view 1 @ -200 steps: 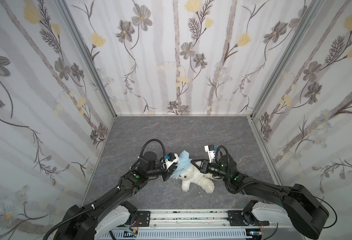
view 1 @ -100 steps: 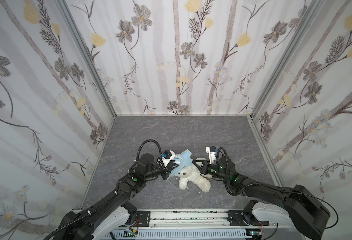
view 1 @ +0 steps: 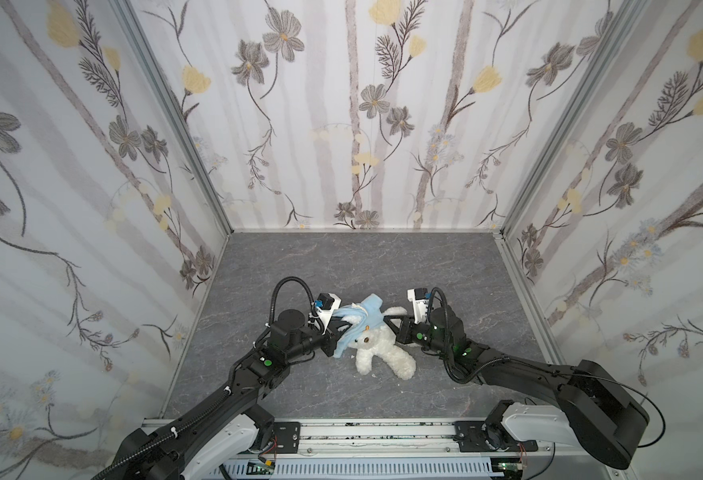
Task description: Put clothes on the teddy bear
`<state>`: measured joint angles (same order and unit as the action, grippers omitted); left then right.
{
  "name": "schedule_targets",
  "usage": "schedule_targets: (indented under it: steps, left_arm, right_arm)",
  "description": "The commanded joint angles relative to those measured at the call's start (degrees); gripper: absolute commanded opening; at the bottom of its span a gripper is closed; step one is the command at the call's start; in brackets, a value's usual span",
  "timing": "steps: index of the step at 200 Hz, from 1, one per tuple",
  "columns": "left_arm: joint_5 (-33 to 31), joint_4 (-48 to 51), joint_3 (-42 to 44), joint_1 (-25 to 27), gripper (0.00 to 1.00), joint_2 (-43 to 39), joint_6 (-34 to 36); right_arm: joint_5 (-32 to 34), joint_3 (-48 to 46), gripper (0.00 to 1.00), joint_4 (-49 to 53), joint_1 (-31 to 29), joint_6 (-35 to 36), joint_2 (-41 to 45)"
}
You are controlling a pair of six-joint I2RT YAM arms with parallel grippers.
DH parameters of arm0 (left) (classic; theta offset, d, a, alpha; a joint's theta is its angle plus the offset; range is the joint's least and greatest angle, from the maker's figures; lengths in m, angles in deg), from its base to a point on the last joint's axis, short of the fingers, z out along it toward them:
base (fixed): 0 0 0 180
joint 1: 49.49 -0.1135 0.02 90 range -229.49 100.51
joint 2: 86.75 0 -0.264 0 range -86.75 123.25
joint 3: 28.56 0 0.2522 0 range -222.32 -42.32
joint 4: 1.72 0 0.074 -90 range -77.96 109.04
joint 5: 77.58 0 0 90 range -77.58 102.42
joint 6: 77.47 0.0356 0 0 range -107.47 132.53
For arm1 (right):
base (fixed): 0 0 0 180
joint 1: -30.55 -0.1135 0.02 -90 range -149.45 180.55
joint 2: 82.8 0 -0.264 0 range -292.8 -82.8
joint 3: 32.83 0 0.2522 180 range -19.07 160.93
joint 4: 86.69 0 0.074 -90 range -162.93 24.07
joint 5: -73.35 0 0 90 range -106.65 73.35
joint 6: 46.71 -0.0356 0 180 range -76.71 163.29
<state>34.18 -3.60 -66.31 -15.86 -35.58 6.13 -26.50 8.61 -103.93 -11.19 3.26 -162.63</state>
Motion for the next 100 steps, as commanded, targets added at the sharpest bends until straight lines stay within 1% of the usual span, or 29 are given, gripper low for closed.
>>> schedule_targets:
  steps: [1,13,25,36,45,49,70,80,100]
  left_arm:
    - [-7.9,-6.2,-0.7,-0.1,0.0,0.0,-11.5]
    - [-11.1,-6.1,-0.8,-0.2,0.0,-0.4,-18.2]
    - [-12.7,-6.2,-1.0,-0.2,0.0,-0.6,-25.1]
    - [-13.7,-6.1,-1.2,-0.2,0.0,-0.8,-31.9]
    - [-13.4,-6.0,-1.6,-0.2,0.0,-0.6,-36.4]
    - [-13.3,-5.8,-1.9,-0.2,0.0,-0.5,-38.3]
    - [-13.0,-4.1,-3.2,-0.2,0.0,0.5,-47.7]
    - [-11.9,-3.7,-3.6,-0.1,0.0,1.2,-50.6]
    - [-10.5,-3.4,-4.3,-0.1,0.0,2.4,-54.2]
  right_arm:
    - [7.5,4.0,0.4,5.7,0.5,12.5,4.5]
    - [6.8,4.4,0.45,6.2,0.3,15.9,7.6]
    - [5.1,3.4,0.47,4.2,-0.7,18.0,10.0]
    - [3.3,1.8,0.48,1.4,-2.8,19.1,11.0]
    - [2.8,0.9,0.45,-1.1,-4.8,19.6,10.4]
    - [2.4,0.5,0.43,-2.6,-7.3,19.7,9.5]
    - [0.0,-0.4,0.35,-9.3,-11.4,17.7,4.7]
    - [-1.3,-1.3,0.32,-14.5,-12.6,15.7,2.0]
    - [-2.5,-2.0,0.32,-22.1,-14.2,12.2,-2.0]
